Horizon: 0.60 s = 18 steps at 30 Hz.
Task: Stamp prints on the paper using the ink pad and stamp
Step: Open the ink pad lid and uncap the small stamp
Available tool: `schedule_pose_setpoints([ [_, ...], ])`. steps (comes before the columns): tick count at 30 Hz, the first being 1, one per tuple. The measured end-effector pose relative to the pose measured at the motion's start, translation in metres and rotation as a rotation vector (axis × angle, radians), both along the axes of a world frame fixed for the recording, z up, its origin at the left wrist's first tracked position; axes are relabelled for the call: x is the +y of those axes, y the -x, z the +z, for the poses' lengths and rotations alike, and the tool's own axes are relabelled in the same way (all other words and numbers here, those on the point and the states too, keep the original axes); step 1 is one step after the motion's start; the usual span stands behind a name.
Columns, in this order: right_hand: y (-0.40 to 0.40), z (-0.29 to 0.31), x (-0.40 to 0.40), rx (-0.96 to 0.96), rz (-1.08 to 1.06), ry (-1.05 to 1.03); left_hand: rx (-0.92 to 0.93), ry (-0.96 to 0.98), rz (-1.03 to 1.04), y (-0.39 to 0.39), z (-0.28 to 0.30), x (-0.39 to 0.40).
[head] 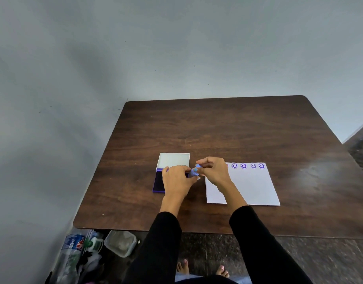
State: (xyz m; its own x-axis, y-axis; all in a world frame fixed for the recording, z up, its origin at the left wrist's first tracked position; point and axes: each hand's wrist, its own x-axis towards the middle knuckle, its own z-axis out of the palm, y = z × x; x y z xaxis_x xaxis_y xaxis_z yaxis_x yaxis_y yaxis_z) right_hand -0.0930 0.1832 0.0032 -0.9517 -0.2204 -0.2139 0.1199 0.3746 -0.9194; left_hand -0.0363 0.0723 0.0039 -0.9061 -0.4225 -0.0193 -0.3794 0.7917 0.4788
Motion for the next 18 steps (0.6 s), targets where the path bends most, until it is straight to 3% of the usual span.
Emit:
schedule_pose_setpoints([
  [7, 0.002, -0.005, -0.008, -0.059, -0.089, -0.124, 0.017, -0.022, 0.034, 0.001, -0.001, 0.003],
  [18, 0.003, -0.006, -0.005, -0.035, -0.025, -0.058, -0.052, -0.072, 0.026, 0.003, -0.012, 0.001],
])
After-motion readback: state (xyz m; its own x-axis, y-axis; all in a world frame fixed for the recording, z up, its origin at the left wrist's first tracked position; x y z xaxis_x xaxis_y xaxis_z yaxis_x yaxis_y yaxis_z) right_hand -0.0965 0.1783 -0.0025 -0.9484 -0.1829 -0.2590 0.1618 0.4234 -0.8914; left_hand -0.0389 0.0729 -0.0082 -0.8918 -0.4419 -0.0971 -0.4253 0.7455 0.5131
